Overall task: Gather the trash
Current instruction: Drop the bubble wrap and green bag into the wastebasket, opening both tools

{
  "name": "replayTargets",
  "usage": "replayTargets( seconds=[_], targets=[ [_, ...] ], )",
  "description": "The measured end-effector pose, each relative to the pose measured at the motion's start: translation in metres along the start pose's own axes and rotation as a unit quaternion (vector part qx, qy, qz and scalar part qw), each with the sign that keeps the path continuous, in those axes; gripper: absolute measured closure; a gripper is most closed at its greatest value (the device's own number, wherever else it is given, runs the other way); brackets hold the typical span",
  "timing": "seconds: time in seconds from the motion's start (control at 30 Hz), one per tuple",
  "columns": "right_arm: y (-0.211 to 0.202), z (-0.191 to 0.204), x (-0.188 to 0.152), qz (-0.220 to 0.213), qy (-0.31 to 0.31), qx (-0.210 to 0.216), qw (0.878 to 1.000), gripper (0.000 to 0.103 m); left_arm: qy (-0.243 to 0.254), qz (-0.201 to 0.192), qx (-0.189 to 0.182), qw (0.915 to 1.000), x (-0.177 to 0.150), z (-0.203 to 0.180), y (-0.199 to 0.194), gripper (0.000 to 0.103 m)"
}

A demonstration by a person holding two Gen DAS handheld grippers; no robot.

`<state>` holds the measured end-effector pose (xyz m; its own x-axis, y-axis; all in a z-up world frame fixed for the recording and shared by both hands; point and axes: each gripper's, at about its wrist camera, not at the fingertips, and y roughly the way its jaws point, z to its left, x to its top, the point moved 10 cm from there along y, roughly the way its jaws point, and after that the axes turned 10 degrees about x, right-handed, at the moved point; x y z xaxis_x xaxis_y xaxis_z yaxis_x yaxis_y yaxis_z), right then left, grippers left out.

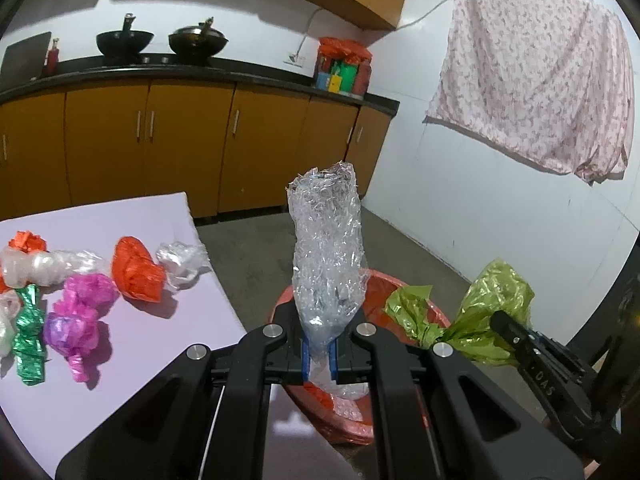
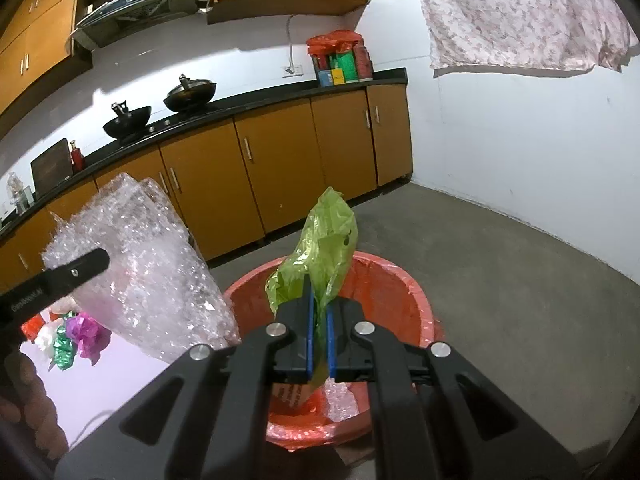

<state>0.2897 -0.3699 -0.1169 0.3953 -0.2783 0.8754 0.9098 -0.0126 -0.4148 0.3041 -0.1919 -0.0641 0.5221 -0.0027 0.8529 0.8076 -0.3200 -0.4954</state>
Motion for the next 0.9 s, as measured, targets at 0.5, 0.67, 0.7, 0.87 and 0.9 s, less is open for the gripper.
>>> replayTargets(
  seconds=[0.5, 0.67, 0.7, 0.87, 0.9],
  targets=[
    [0.014, -0.017, -0.003, 0.002, 0.016, -0.007, 1.000, 0.096, 0.024, 0.023, -0.011, 0.9994, -0.015, -0.028, 0.029, 0.096],
    [0.012, -0.018, -0.004, -0.002, 0.022, 0.004, 1.000, 0.075, 0.025, 0.041, -0.022, 0.9986, -0.022, -0.032, 0.036, 0.077],
    [0.011, -0.020, -0.004, -0.004, 0.025, 0.004, 1.000, 0.070, 0.023, 0.044, -0.020, 0.9986, -0.023, -0.030, 0.037, 0.068],
    [0.009, -0.027, -0.005, -0.004, 0.034, -0.002, 0.999, 0.069, 0.013, 0.043, -0.010, 0.9989, -0.025, -0.021, 0.035, 0.052],
    [0.007, -0.028, -0.005, -0.005, 0.036, -0.004, 0.999, 0.069, 0.011, 0.043, -0.008, 0.9990, -0.025, -0.018, 0.035, 0.052]
  ],
)
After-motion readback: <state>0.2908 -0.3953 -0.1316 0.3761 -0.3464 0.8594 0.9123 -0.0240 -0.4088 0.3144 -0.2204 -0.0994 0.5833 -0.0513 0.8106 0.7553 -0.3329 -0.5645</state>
